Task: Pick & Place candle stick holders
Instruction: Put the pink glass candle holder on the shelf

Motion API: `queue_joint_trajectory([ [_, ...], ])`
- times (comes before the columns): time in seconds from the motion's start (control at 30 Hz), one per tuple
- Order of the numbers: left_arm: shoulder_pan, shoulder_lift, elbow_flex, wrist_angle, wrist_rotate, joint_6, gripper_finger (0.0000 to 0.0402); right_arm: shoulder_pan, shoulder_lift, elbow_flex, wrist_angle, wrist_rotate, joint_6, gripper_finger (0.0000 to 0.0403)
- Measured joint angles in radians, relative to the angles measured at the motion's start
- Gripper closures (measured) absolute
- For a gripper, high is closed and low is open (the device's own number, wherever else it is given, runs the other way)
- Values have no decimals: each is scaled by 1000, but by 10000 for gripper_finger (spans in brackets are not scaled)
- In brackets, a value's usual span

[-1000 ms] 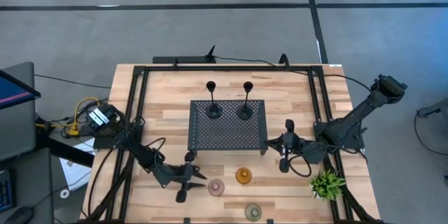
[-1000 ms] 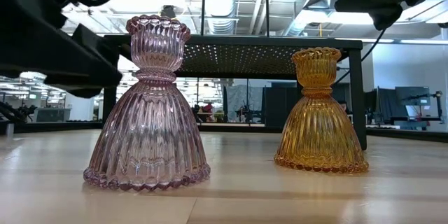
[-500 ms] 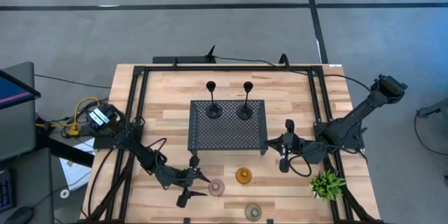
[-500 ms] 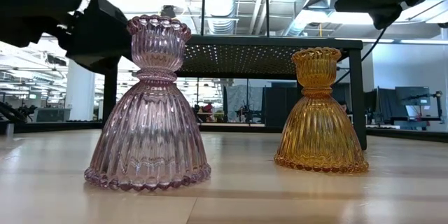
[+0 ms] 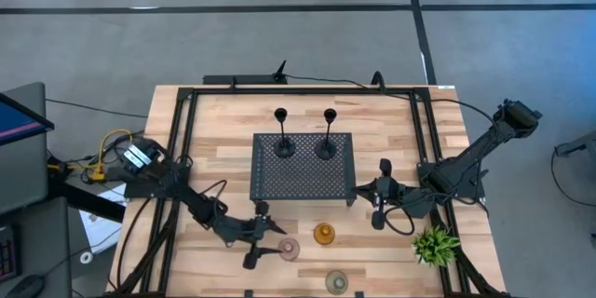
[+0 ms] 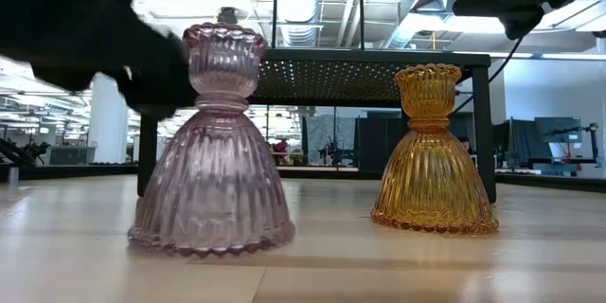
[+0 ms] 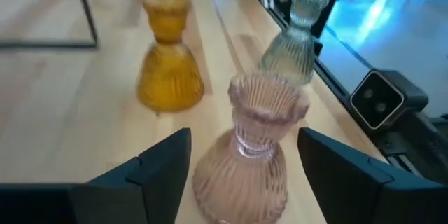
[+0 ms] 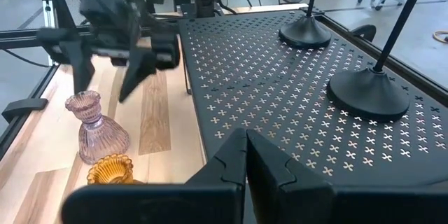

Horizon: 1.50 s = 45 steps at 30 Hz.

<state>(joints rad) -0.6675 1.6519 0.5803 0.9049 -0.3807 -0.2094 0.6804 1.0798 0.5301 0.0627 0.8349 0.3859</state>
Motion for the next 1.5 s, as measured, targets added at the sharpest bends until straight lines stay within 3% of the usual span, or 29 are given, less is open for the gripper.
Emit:
queue_joint_trajectory([
  [0.17,34,104,67,1,100,-16,121,0,0,0,2,0,0,403],
  [0.33,36,164,136,7,120,-8,110,0,0,0,2,0,0,403],
  [1.5,73,165,160,17,122,-116,113,0,0,0,2,0,-1,403],
])
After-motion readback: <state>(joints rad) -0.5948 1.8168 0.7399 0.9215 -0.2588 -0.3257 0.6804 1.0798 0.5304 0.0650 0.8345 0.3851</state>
